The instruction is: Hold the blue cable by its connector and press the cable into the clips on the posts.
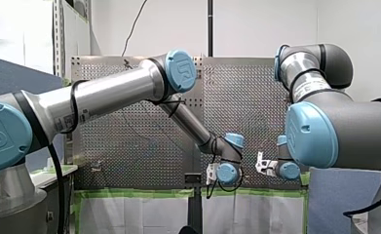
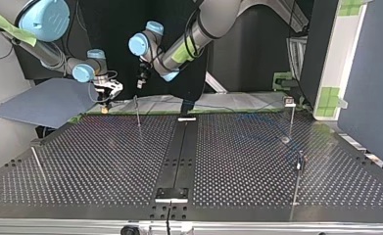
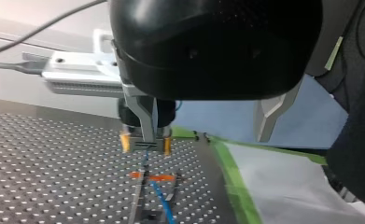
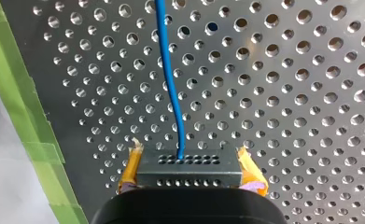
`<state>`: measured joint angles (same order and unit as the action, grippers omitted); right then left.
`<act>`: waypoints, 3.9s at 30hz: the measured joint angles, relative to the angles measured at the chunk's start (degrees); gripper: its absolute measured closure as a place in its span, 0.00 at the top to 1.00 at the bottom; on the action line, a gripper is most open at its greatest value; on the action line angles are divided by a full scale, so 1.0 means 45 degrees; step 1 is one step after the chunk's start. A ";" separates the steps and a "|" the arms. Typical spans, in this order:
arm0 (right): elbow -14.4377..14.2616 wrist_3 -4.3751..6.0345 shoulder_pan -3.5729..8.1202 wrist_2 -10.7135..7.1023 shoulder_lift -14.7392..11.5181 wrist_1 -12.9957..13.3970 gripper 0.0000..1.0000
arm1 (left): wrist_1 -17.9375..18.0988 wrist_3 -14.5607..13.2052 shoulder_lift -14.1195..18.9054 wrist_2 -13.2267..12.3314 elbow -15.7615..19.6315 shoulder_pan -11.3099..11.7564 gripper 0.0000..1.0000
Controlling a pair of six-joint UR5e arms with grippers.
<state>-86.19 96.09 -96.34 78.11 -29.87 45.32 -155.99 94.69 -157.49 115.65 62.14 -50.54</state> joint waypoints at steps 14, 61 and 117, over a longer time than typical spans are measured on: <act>0.0002 0.0147 0.0061 -0.0083 0.0015 0.0065 0.00 | 0.1434 0.0603 0.1582 0.0134 0.1585 0.0177 0.99; 0.0001 0.0847 0.0046 -0.1141 0.0022 0.0061 0.00 | -0.2154 0.2706 0.6690 0.2467 0.6694 0.0377 0.99; -0.1484 0.0686 -0.0951 0.0655 -0.5378 -0.2515 0.00 | 0.1054 0.6056 1.2739 -0.3325 1.2743 0.3177 0.99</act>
<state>-92.87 99.17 -100.62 81.06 -54.07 34.01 -151.24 121.94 -100.16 100.68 119.49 -36.25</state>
